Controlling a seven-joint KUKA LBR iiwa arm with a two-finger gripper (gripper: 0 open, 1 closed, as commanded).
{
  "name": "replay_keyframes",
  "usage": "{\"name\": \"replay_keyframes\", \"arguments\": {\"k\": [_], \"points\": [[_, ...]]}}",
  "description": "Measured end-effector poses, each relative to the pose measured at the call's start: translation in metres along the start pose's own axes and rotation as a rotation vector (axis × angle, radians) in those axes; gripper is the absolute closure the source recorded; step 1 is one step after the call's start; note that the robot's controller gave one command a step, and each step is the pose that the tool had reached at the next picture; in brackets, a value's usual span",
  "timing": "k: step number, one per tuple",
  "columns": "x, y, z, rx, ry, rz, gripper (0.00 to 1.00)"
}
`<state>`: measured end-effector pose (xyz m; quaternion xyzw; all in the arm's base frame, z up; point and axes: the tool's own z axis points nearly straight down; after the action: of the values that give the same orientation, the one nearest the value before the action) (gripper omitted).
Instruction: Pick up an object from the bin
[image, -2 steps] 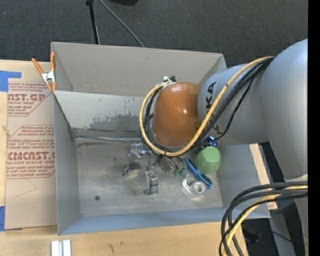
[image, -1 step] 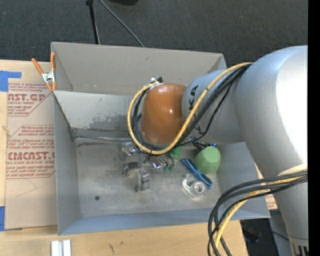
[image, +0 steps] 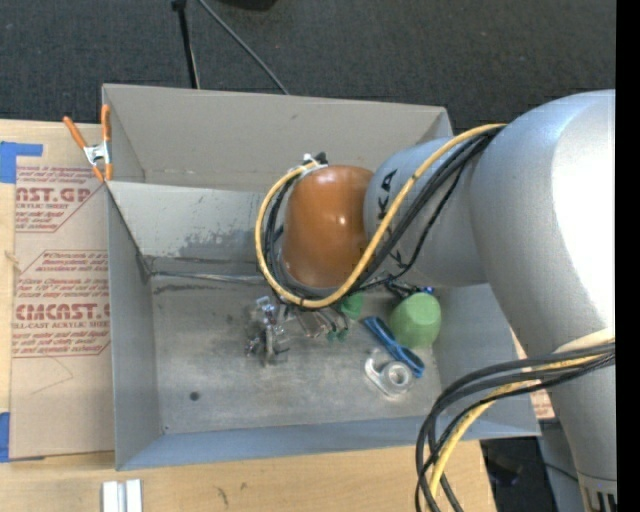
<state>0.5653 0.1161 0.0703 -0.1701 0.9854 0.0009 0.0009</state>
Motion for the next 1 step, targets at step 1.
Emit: {"name": "replay_keyframes", "arguments": {"k": [1], "points": [[-0.0105,0.017,0.0004,0.001,-0.001,-0.277,1.0]]}}
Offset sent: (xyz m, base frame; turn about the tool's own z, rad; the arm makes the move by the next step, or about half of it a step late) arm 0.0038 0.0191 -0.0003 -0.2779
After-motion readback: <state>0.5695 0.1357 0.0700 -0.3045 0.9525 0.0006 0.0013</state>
